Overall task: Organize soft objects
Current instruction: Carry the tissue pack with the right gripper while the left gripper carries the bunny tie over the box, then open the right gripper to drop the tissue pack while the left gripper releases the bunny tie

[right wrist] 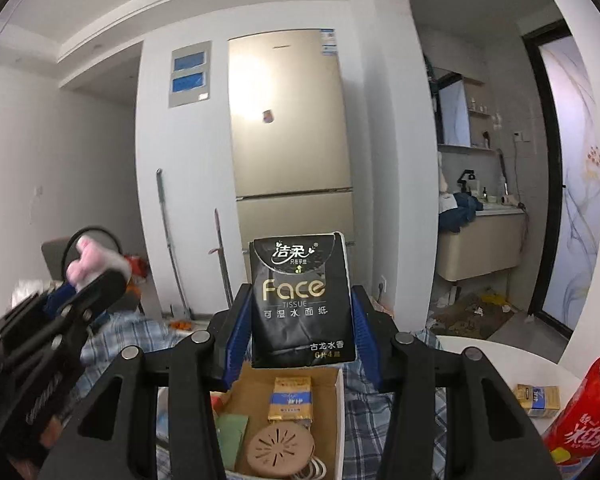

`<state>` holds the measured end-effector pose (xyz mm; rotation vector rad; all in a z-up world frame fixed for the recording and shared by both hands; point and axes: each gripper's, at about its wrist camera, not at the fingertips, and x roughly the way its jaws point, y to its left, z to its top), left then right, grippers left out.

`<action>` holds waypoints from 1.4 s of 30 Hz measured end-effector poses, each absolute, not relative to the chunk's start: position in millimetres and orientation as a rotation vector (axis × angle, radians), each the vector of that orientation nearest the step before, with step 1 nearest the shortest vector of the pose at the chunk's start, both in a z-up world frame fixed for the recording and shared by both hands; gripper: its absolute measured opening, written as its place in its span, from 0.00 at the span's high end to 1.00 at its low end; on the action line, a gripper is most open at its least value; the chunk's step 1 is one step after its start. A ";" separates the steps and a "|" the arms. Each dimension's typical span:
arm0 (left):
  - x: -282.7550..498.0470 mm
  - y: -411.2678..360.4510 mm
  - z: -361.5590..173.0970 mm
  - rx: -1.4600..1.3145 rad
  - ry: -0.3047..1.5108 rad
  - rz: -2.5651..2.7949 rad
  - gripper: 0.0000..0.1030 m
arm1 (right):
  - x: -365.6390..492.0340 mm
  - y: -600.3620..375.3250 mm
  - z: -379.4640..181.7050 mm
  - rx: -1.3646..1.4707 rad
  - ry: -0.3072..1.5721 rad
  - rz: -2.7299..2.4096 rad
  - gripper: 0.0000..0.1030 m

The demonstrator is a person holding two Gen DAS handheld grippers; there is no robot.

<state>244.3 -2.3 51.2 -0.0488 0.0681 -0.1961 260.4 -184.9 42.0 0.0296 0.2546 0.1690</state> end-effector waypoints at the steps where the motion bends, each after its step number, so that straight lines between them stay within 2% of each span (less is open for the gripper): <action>1: 246.0 -1.4 45.7 -0.051 0.073 -0.188 0.76 | 263.0 -183.4 35.8 0.023 0.272 0.173 0.55; 14: 257.8 0.5 22.0 -0.021 0.133 -0.196 0.76 | 279.8 -166.7 -10.1 -0.041 0.400 0.200 0.55; 23: 278.6 -6.3 13.6 0.012 0.254 -0.224 0.76 | 310.5 -162.5 -46.9 -0.044 0.662 0.271 0.55; 31: 294.0 -4.4 1.3 -0.017 0.349 -0.228 0.75 | 315.9 -160.2 -62.1 -0.057 0.741 0.262 0.55; 34: 298.6 -2.7 -3.0 -0.033 0.381 -0.220 0.69 | 318.2 -161.9 -63.0 -0.036 0.757 0.278 0.54; 37: 301.3 -0.8 -4.6 -0.048 0.403 -0.204 0.57 | 319.3 -162.9 -63.9 -0.029 0.760 0.275 0.54; 39: 301.5 1.2 -4.2 -0.056 0.401 -0.199 0.40 | 320.7 -165.0 -63.4 -0.021 0.758 0.265 0.49; 42: 303.1 0.9 -5.3 -0.056 0.411 -0.193 0.39 | 321.2 -167.6 -62.6 -0.001 0.756 0.266 0.42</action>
